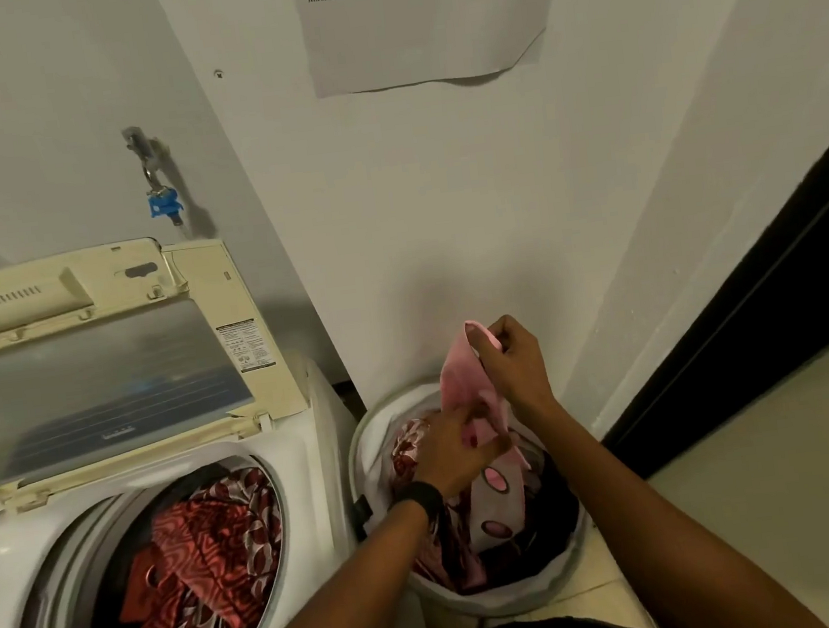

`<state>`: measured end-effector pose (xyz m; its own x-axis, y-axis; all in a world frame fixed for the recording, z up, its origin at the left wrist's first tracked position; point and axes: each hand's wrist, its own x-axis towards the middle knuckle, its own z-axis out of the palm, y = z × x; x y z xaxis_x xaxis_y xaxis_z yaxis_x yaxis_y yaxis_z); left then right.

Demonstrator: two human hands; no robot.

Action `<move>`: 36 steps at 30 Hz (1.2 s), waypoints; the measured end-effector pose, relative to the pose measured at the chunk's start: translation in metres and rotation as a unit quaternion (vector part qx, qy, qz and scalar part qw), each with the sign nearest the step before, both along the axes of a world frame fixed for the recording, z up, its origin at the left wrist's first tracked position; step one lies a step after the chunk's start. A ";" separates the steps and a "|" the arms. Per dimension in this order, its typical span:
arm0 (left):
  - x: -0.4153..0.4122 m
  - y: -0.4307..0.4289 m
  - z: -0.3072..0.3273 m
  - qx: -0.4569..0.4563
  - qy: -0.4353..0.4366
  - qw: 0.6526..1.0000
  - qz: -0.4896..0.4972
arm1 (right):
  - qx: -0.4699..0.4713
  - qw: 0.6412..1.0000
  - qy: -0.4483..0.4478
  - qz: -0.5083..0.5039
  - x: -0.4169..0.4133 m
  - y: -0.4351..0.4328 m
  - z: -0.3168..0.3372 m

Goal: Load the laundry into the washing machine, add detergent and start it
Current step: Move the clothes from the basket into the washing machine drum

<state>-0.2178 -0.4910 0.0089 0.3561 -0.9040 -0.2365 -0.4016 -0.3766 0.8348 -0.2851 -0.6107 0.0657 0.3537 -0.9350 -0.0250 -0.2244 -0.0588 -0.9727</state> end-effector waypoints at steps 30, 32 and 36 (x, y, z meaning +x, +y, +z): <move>0.051 -0.026 0.070 -0.097 0.180 0.914 0.351 | -0.052 0.986 0.153 0.047 -0.017 0.074 -0.084; 0.060 -0.019 0.068 -0.097 0.172 0.921 0.335 | -0.037 0.980 0.169 0.097 -0.038 0.072 -0.099; 0.076 -0.012 0.066 -0.101 0.124 0.935 0.317 | -0.097 0.968 0.141 0.181 -0.058 0.063 -0.085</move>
